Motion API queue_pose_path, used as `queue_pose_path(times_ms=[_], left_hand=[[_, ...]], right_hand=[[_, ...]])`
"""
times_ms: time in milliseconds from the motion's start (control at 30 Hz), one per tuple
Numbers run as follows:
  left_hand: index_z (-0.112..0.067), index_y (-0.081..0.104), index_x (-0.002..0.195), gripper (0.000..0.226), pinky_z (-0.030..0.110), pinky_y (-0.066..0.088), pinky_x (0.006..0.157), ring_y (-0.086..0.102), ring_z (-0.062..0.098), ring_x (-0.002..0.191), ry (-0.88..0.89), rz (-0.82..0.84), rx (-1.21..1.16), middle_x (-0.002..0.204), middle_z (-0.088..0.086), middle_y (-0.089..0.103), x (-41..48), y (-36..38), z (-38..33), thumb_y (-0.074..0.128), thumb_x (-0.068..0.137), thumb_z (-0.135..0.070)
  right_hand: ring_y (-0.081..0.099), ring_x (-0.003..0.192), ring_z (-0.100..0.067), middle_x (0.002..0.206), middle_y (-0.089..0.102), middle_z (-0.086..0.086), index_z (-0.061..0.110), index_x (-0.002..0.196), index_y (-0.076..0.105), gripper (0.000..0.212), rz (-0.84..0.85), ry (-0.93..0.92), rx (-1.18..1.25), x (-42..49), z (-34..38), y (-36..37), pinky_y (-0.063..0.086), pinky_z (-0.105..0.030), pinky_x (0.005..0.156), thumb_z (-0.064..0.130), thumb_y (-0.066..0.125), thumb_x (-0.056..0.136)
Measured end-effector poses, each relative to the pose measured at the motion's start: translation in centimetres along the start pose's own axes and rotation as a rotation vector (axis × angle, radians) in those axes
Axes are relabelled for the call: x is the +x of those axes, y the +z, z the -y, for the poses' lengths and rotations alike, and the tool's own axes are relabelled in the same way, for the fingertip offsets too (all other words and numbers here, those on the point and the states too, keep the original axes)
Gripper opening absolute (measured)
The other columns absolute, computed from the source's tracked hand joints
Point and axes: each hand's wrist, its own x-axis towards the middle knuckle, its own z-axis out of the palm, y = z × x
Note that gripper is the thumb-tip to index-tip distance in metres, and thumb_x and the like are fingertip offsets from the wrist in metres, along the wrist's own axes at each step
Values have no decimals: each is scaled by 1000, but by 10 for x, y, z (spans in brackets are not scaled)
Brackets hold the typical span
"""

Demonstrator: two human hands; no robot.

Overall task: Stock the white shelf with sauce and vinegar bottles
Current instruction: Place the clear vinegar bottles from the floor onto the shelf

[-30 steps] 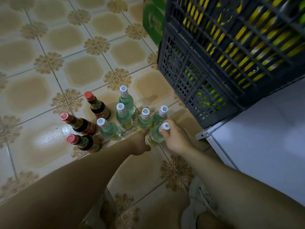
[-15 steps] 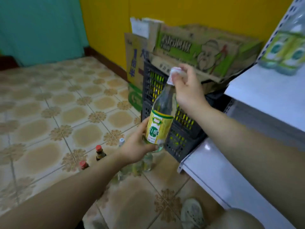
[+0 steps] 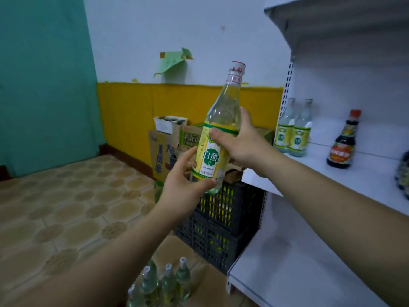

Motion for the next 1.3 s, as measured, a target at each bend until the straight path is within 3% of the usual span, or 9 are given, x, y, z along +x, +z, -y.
queue_pose_path(times_ms=[67,200,300,433,600,700,867,1033,1300], left_hand=[[-42,41,128,72,18,53,78,62,-4,97,12,18,-28,106,-12,60,3,13,-7,76,77,-6],[-39,40,130,71,22,55,76,64,-3,91,35,92,-41,109,-9,64,19,44,-8,74,78,-3],[-43,37,130,72,29,55,84,64,6,100,44,194,-4,115,-3,62,37,72,1,74,80,-9],[-45,28,138,82,38,50,95,58,9,110,3,378,87,119,-9,56,78,114,18,77,77,-20],[-30,15,150,88,34,37,101,32,18,138,-70,645,442,153,-6,29,124,158,47,69,83,-42],[-23,18,151,80,36,30,111,23,23,143,-75,684,714,158,3,19,147,178,68,59,88,-49],[-23,31,146,67,47,19,115,21,23,143,40,720,1002,155,4,26,176,200,102,35,92,-62],[-31,26,148,73,53,4,117,10,18,146,36,797,1020,159,-3,15,197,212,117,32,87,-71],[-34,14,151,77,38,4,118,-3,17,148,48,824,1021,161,-4,2,197,213,123,31,87,-72]], right_hand=[[61,111,-18,128,57,9,34,146,23,81,-70,-17,8,-6,-4,-11,51,-46,94,47,71,82],[65,103,-14,120,63,11,37,145,24,84,-133,18,34,-10,-27,-33,55,-47,88,43,75,78],[65,105,-18,129,60,7,42,149,10,100,-142,87,10,-2,-46,-56,56,-49,88,35,79,77],[63,108,-17,132,58,6,38,151,11,98,-225,141,-23,14,-74,-92,54,-44,92,25,78,80],[59,117,-23,139,54,4,40,150,10,98,-299,229,-110,39,-126,-132,50,-46,97,24,78,80],[58,119,-24,139,55,3,41,150,10,100,-314,274,-163,53,-156,-145,48,-49,99,24,78,80],[60,115,-21,134,58,6,39,150,14,94,-345,288,-150,75,-198,-155,50,-38,93,21,76,81],[59,109,-18,129,59,3,25,146,26,80,-398,287,-170,100,-220,-155,45,-30,85,24,76,83],[58,114,-24,129,59,0,21,138,36,63,-458,290,-267,146,-256,-142,46,-34,90,36,69,86]])
